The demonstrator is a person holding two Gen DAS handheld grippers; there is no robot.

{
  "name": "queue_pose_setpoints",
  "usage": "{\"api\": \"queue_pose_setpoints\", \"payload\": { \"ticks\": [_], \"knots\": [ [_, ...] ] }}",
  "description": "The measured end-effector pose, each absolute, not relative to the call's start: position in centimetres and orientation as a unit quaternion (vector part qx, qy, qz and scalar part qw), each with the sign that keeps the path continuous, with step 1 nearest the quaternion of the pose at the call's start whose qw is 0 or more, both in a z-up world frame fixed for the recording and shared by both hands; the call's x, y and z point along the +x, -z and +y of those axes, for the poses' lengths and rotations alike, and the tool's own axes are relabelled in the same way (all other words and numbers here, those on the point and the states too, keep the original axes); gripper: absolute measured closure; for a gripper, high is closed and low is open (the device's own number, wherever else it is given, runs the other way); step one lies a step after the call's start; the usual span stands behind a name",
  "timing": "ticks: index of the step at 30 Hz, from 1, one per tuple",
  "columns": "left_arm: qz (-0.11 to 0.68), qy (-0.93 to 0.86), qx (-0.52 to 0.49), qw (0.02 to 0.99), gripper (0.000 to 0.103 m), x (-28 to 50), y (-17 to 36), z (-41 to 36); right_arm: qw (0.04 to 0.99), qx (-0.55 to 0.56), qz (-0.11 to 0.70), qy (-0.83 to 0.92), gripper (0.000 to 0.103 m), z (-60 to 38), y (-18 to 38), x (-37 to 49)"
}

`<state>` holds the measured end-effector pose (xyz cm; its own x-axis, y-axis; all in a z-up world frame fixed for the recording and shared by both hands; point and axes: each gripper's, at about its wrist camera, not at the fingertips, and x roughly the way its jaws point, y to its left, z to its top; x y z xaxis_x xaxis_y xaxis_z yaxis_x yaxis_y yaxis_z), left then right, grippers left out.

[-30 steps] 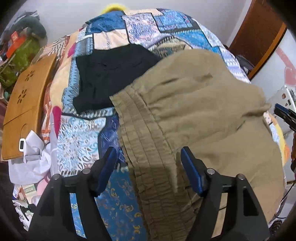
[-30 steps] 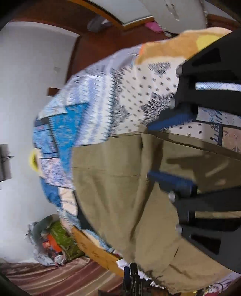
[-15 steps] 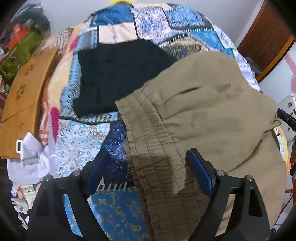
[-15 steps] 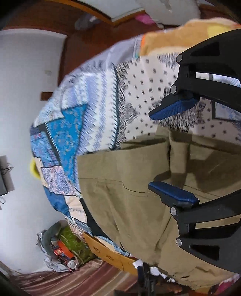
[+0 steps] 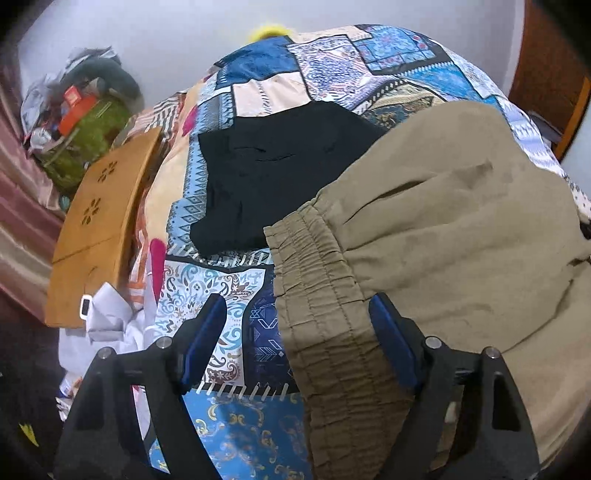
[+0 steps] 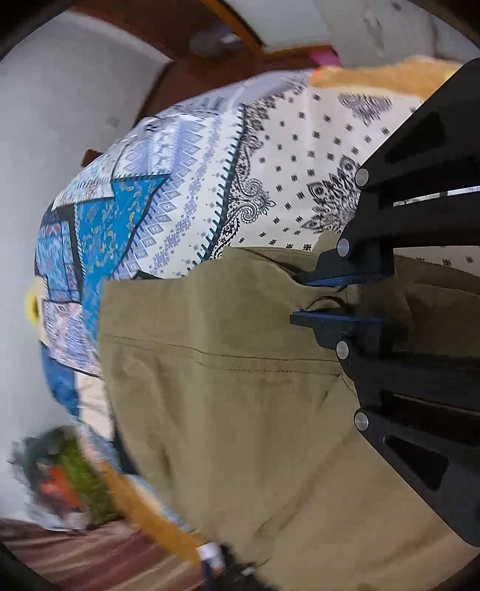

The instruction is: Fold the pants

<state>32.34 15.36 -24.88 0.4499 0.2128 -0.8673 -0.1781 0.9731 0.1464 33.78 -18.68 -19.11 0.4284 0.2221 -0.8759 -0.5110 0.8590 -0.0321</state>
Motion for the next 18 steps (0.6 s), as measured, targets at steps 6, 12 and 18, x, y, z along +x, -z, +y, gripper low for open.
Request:
{"api": "queue_pose_setpoints", "payload": {
  "ticks": [6, 12, 18],
  "knots": [
    [0.527, -0.083, -0.014, 0.846, 0.021, 32.3, 24.8, 16.0, 0.818, -0.144, 0.512, -0.219, 0.091, -18.9, 19.0, 35.2],
    [0.505, -0.097, -0.04, 0.857, 0.014, 32.3, 21.3, 17.5, 0.842, -0.099, 0.491, -0.2, 0.083, -20.5, 15.2, 34.4],
    [0.488, -0.098, -0.092, 0.862, 0.012, 34.2, 19.5, 20.5, 0.867, -0.031, 0.454, -0.202, 0.048, -21.9, 10.0, 35.3]
  ]
}}
